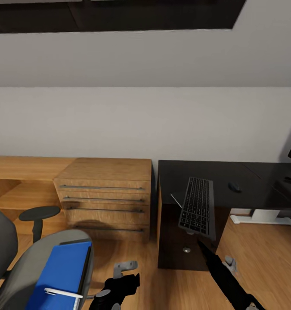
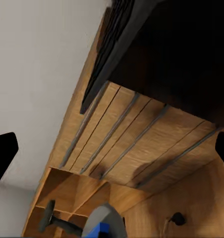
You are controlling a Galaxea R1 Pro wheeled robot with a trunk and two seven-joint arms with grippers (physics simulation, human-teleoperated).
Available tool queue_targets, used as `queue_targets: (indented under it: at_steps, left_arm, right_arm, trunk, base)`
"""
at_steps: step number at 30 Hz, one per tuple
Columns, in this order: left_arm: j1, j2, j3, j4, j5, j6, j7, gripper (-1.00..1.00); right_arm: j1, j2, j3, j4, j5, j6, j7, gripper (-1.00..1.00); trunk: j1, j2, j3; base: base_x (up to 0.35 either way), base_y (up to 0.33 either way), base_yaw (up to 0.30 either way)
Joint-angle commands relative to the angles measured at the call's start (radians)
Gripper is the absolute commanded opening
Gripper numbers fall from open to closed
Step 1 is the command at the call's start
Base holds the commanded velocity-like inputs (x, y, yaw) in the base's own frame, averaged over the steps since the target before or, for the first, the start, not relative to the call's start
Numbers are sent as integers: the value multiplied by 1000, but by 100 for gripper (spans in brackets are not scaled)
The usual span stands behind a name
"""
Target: In the bedroom, organize the workspace by keeping the computer under the desk, ensuring the monitor is on the desk, placing the keyboard on the desk next to the monitor, placing the mouse on the desk next to the keyboard, moving the folder from the swivel chair onto the desk next to the mouse, stacking the notebook on top of the folder with the pen on top of the notebook, and positioning the swivel chair next to the desk.
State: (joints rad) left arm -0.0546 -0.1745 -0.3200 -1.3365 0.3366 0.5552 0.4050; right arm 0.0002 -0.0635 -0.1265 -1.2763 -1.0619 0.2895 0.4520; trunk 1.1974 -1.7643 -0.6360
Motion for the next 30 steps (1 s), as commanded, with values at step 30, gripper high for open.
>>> queue_targets:
  at_steps: [30]
  left_arm:
    - [-1,0,-2,-18,10,3,9,100]
  right_arm:
    - [-92,2,78,-8,-522,93,-265,100]
  trunk:
    - [92,-169,-76]
  base:
    - [0,0,0]
